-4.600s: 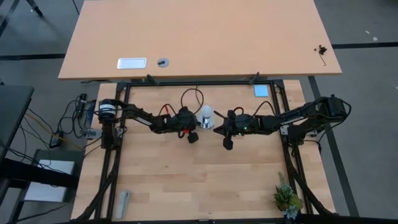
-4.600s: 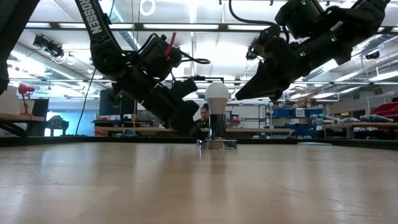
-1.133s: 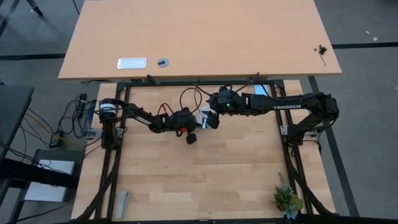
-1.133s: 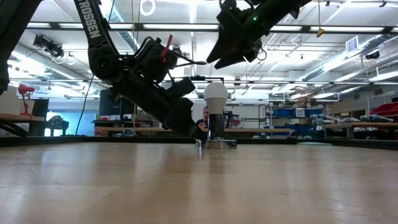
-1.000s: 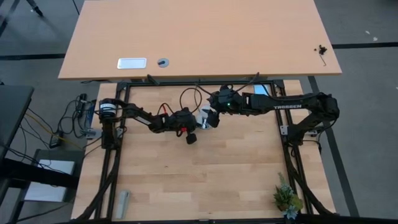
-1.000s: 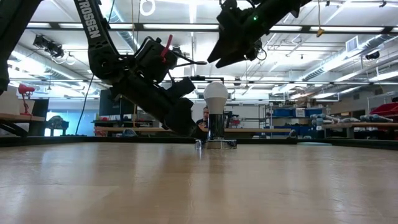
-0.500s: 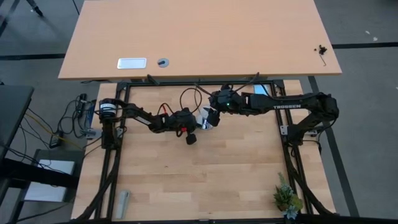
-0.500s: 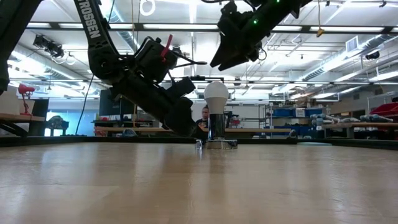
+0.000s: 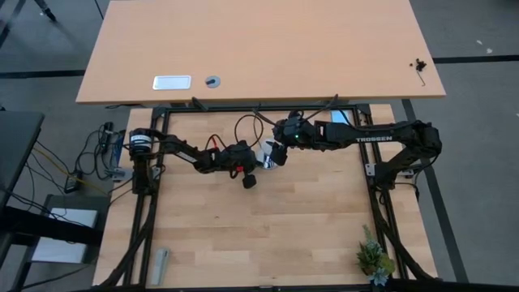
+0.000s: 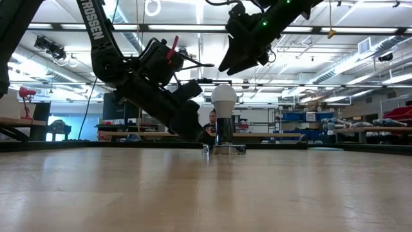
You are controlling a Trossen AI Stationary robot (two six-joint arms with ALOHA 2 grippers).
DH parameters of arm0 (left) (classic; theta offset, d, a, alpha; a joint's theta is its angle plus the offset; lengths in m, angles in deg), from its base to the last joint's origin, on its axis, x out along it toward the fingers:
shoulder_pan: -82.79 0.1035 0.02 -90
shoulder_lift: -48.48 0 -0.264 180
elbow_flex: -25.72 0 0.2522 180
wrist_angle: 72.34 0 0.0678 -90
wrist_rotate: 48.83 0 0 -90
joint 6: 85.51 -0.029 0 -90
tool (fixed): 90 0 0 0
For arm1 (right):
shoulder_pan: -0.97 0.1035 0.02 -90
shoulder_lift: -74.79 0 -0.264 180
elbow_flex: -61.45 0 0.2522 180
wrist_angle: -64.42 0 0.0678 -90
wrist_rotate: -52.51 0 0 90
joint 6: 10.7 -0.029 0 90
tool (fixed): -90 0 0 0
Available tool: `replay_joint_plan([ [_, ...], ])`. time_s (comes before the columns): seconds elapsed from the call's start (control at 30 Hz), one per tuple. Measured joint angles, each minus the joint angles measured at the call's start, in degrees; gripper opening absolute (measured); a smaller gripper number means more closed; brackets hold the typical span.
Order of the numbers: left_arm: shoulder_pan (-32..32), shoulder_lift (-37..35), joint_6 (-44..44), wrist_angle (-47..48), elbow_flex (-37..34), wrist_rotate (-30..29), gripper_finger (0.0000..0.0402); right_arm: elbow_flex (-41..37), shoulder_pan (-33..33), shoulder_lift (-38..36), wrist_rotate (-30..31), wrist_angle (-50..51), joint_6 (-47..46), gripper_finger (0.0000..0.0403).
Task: Screw lightbulb
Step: Remove the lightbulb from the lamp
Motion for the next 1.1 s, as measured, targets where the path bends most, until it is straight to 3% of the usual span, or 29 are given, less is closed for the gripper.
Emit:
replay_joint_plan([
  [0.57, 0.0, 0.0, 0.0, -0.15, 0.0, -0.02, 0.0001, 0.0, -0.85, 2.93, -5.56, -0.16, -8.25, 0.0276],
  [0.87, 0.0, 0.0, 0.0, -0.14, 0.0, -0.02, 0.0001, -0.01, -1.07, 7.53, -4.28, -0.96, -9.26, 0.0307],
  [1.1, 0.0, -0.02, -0.11, -0.03, 0.02, -0.04, 0.0001, 0.09, -1.6, 7.87, -5.93, -1.18, -4.61, 0.0284],
])
